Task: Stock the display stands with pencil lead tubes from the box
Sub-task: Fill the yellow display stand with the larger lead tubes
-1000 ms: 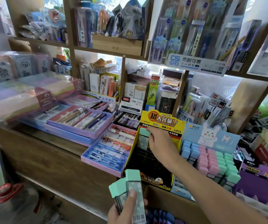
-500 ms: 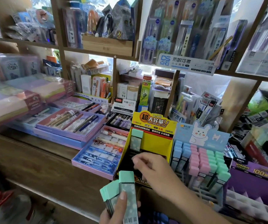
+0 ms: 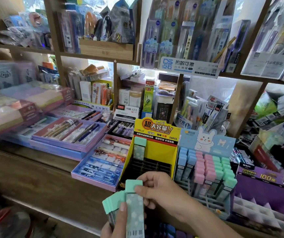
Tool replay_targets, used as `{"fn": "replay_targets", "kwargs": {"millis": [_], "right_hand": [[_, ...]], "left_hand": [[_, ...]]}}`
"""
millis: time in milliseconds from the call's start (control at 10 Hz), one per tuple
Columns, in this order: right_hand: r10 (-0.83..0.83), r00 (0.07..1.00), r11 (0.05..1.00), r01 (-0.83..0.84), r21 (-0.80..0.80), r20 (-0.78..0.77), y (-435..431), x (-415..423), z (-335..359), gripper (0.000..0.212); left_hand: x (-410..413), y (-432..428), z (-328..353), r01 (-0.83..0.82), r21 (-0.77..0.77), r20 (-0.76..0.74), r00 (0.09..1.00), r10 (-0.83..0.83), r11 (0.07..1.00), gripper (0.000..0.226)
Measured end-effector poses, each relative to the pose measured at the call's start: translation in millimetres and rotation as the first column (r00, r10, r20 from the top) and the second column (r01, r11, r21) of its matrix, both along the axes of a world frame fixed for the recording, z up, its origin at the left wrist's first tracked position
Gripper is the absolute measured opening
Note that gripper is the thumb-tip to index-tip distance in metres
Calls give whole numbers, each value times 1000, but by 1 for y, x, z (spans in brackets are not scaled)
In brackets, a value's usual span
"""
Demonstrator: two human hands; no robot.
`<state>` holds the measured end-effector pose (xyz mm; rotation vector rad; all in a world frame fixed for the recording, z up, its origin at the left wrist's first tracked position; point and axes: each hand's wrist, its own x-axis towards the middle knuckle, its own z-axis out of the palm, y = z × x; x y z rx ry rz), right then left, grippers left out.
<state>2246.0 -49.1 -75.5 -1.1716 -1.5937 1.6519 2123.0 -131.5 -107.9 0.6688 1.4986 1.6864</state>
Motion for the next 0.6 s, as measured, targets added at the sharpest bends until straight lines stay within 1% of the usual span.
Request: {"fn": "replay_targets", "kwargs": {"millis": [100, 200, 300, 400, 500, 600], "right_hand": [[-37, 998, 999, 36, -15, -52, 1, 4, 4, 9], [-65, 997, 997, 67, 28, -43, 5, 11, 9, 8], [-109, 993, 991, 112, 74, -38, 10, 17, 14, 7], [-159, 986, 978, 164, 130, -47, 14, 21, 22, 5], [-223, 973, 950, 229, 211, -53, 20, 23, 32, 6], [-299, 954, 892, 285, 349, -15, 28, 21, 44, 7]], "left_hand": [[-6, -9, 6, 119, -300, 237, 970, -47, 947, 44], [-5, -16, -4, 141, -214, 212, 973, -95, 967, 39], [5, -24, -5, 88, -269, 265, 964, -13, 959, 36], [-1, -22, 1, 154, -175, 322, 942, -91, 972, 40], [-9, -19, -1, 188, -178, 331, 936, -121, 966, 36], [-10, -18, -1, 255, -134, 417, 891, -179, 958, 35]]}}
